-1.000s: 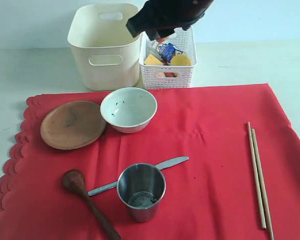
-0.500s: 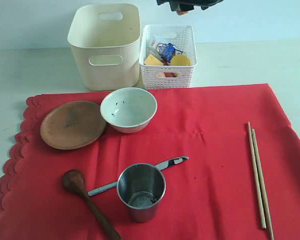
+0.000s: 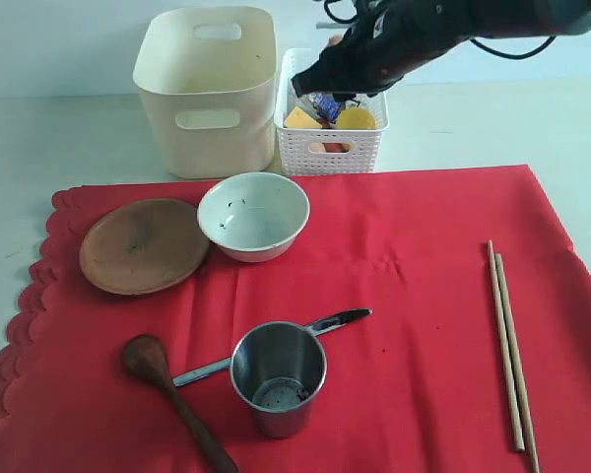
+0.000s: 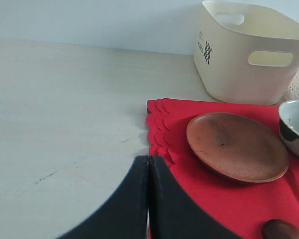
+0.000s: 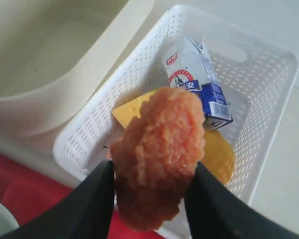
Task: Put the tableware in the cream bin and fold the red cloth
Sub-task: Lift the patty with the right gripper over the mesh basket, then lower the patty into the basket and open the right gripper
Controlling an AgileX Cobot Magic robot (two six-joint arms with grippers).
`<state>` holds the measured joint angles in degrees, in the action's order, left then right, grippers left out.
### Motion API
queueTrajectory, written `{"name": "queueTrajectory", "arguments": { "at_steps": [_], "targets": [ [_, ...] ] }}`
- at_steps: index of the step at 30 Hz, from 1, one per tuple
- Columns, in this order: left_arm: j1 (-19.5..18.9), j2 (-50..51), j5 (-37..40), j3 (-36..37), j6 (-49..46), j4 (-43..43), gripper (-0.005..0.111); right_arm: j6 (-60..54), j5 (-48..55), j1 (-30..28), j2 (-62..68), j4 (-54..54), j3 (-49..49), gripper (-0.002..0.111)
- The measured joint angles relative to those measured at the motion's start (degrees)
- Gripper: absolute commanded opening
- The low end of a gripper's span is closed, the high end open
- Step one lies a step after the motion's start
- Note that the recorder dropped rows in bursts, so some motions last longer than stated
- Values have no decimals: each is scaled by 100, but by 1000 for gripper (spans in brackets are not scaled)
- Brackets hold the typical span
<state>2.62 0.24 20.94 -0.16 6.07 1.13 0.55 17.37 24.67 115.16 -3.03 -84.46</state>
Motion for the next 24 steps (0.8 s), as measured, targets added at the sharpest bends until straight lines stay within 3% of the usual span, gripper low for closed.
{"name": "queueTrajectory", "arguments": {
  "at_steps": [15, 24],
  "targets": [
    [0, 0, 0, 0, 0, 0, 0, -611, -771, -21, 365, -85, 0, 0],
    [0, 0, 0, 0, 0, 0, 0, -640, -1356, -326, 825, -136, 0, 0]
  ]
}}
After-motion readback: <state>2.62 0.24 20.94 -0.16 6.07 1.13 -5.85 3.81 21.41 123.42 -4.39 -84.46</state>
